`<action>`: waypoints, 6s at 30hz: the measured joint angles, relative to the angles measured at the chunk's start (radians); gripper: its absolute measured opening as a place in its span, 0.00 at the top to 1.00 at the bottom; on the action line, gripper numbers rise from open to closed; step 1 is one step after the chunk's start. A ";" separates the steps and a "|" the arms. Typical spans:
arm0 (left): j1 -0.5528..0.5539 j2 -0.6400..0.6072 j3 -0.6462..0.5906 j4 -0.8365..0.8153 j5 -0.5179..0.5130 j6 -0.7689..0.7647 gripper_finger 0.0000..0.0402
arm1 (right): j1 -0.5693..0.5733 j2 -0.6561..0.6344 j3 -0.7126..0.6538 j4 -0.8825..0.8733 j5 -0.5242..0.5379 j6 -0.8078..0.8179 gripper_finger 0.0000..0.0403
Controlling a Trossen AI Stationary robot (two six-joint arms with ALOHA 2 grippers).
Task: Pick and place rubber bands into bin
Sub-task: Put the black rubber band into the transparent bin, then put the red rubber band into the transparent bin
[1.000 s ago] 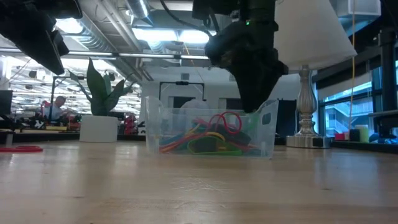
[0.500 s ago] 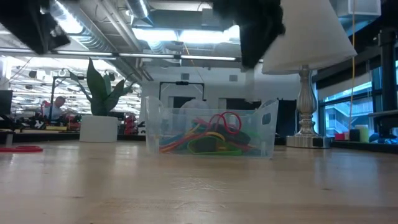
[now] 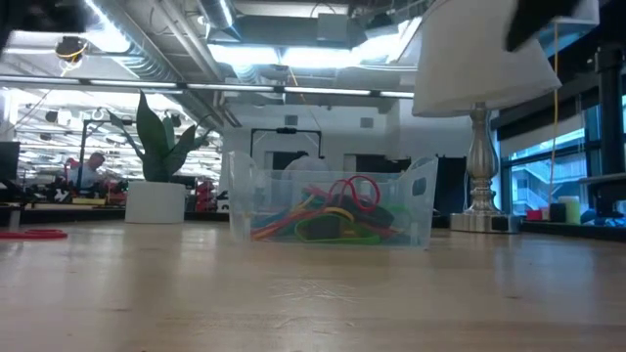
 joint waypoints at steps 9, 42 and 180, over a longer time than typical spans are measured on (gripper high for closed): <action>-0.054 0.082 -0.001 -0.032 0.009 -0.720 0.92 | 0.087 -0.145 -0.360 0.327 0.000 0.125 0.86; -0.134 0.393 0.004 0.042 0.152 -1.244 0.58 | 0.088 -0.158 -0.481 0.527 -0.009 0.060 0.91; 0.475 -0.068 -0.571 0.112 0.008 0.004 0.74 | -0.107 -0.156 -0.481 0.705 0.027 0.089 0.91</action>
